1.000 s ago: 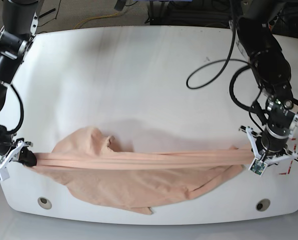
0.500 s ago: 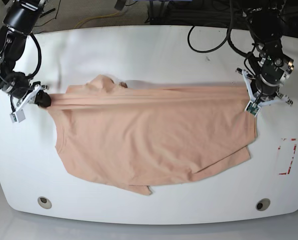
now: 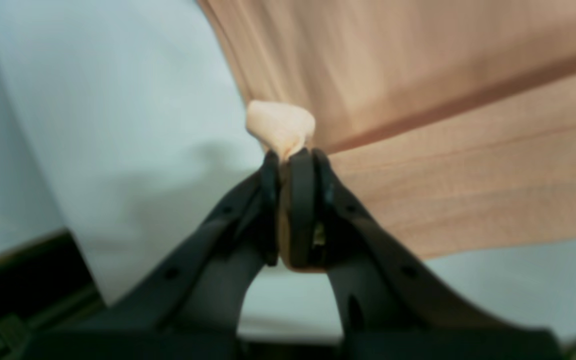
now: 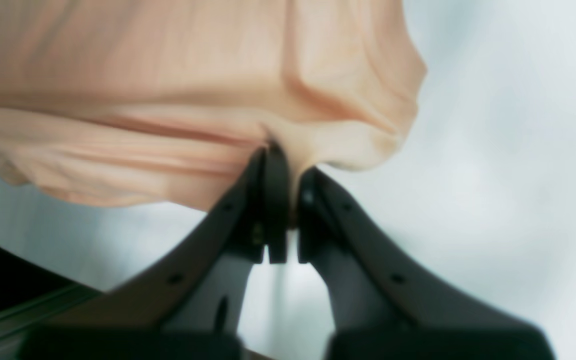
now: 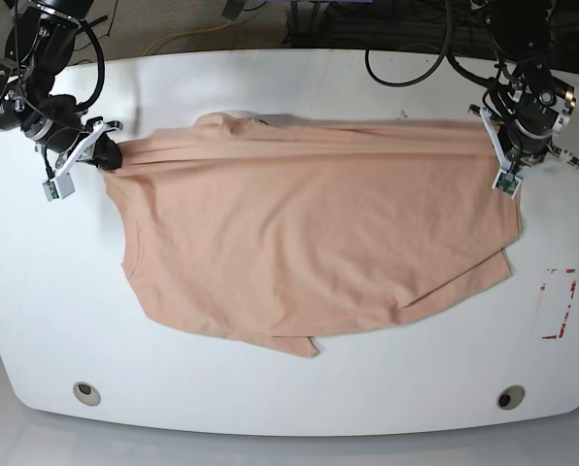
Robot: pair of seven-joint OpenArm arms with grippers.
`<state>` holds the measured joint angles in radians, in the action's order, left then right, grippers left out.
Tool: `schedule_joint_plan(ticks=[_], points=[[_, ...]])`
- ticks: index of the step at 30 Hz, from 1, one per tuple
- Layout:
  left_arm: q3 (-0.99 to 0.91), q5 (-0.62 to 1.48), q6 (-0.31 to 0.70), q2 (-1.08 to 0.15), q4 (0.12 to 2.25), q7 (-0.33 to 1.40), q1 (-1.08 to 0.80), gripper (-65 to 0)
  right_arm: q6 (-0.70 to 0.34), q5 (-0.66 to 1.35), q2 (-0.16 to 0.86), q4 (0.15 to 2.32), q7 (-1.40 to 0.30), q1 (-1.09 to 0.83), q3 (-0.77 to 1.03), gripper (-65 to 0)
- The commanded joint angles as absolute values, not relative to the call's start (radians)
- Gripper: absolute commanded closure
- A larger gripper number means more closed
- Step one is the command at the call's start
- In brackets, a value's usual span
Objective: Fold the T-shirt properly
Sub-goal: 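Lay the shirt down flat, pulling the held edge back with both grippers, then release the shirt edge and regrasp nearby fabric with both grippers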
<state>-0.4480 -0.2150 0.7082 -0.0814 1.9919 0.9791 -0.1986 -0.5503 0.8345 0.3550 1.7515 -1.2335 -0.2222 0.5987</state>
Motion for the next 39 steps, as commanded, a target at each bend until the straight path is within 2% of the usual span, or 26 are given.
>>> schedule_joint_plan(ticks=[1,7,19,21,24,26,27,29,30,32,39], points=[[-0.453,-0.234,0.698,-0.097,2.005,0.97,-0.153,0.0,-0.545,0.832,0.374,1.765,-1.21,-0.186,0.61,0.0],[-0.455,-0.237,0.698,-0.102,1.946,0.97,-0.031,0.0,-0.545,0.831,0.374,1.673,-1.208,-0.082,0.607,0.0],[-0.45,-0.237,0.698,-0.12,1.659,0.894,0.122,-0.4,-0.542,0.831,0.374,1.377,-1.171,0.14,0.599,0.0],[-0.449,-0.239,0.698,-0.12,1.62,0.894,0.14,-0.6,-0.541,0.831,0.38,1.343,-1.153,0.162,0.579,-5.2],[-0.441,-0.24,0.698,-0.124,1.56,0.894,0.168,-6.3,-0.539,0.831,0.394,1.296,-1.136,0.182,0.535,-20.9],[-0.42,-0.239,0.698,-0.157,1.517,0.894,0.182,-17.8,-0.539,0.832,0.412,1.279,-1.133,0.186,0.518,-36.6],[-0.414,-0.237,0.698,-0.166,1.504,0.894,0.183,-21.4,-0.539,0.834,0.412,1.279,-1.133,0.186,0.518,-40.7],[-0.398,-0.234,0.698,-0.183,1.478,0.894,0.185,-32.8,-0.539,0.842,0.417,1.305,-1.139,0.18,0.519,-50.6],[-0.397,-0.234,0.698,-0.188,1.474,0.894,0.185,-37.4,-0.539,0.842,0.417,1.33,-1.141,0.174,0.519,-53.0],[-0.397,-0.232,0.698,-0.196,1.481,0.894,0.186,-41.5,-0.539,0.842,0.415,1.386,-1.159,0.145,0.519,-53.1],[-0.404,-0.231,0.698,-0.208,1.6,0.894,0.136,-42.1,-0.541,0.878,0.354,1.552,-1.221,0.016,0.512,-48.7]])
